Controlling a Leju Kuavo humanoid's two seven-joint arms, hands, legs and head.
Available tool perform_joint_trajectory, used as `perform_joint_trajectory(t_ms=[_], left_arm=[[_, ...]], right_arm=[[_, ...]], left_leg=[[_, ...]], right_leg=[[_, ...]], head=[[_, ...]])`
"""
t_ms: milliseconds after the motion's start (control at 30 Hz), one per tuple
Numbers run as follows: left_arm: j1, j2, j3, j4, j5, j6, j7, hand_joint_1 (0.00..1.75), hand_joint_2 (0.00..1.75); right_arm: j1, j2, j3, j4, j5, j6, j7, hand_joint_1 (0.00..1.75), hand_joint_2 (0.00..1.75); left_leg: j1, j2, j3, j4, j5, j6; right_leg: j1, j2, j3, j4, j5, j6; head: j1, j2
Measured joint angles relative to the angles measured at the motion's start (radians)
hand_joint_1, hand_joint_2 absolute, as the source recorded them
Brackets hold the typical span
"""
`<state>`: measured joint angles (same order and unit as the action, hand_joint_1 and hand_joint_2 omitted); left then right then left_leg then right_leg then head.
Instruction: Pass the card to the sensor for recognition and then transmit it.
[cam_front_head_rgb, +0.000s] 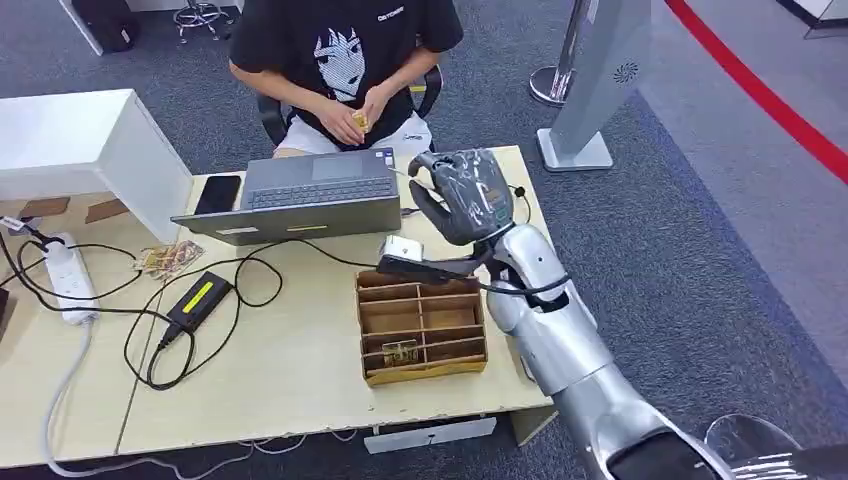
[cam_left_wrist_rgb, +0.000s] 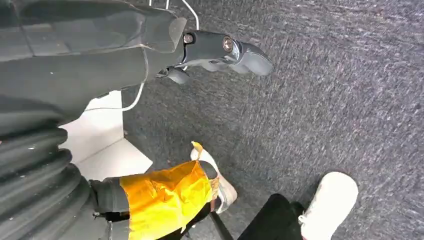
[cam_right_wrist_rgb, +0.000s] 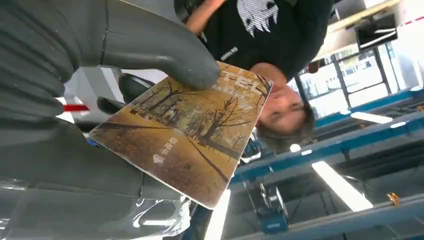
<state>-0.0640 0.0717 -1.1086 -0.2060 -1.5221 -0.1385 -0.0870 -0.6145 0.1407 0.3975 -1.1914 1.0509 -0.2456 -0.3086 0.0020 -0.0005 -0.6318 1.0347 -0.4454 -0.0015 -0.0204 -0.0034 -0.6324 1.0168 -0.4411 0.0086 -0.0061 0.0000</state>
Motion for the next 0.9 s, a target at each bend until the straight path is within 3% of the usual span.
perform_joint_trajectory(t_ms=[167, 367, 667, 900], left_arm=[[0.014, 0.003, 0.001, 0.0, 0.004, 0.013, 0.01, 0.0, 1.75], [0.023, 0.006, 0.003, 0.0, 0.007, 0.023, 0.014, 0.0, 1.75], [0.025, 0.013, 0.003, 0.0, 0.008, 0.029, 0.014, 0.0, 1.75], [0.026, 0.03, 0.003, 0.0, 0.007, 0.05, -0.01, 0.0, 1.75]], right_arm=[[0.05, -0.089, -0.026, -0.037, -0.093, 0.095, -0.025, 1.75, 1.75], [0.085, -0.182, -0.067, 0.018, -0.141, 0.122, -0.027, 1.75, 1.75], [0.119, -0.256, -0.091, 0.203, -0.186, 0.182, -0.03, 1.75, 1.75], [0.124, -0.325, -0.085, 0.308, -0.322, 0.358, -0.145, 1.75, 1.75]], left_leg=[[0.0, 0.0, 0.0, 0.0, 0.0, 0.0], [0.0, -0.001, 0.0, 0.0, -0.001, 0.001], [0.0, 0.0, 0.0, 0.0, -0.001, 0.0], [0.0, -0.001, 0.0, 0.0, -0.001, 0.0]], right_leg=[[0.0, 0.0, 0.0, 0.0, 0.0, 0.0], [0.0, 0.0, 0.001, 0.0, 0.0, 0.0], [0.0, 0.0, 0.0, 0.0, 0.0, 0.0], [0.0, -0.001, 0.001, 0.0, 0.0, 0.0]], head=[[0.0, 0.0], [0.0, 0.0], [0.0, 0.0], [0.0, 0.0]])
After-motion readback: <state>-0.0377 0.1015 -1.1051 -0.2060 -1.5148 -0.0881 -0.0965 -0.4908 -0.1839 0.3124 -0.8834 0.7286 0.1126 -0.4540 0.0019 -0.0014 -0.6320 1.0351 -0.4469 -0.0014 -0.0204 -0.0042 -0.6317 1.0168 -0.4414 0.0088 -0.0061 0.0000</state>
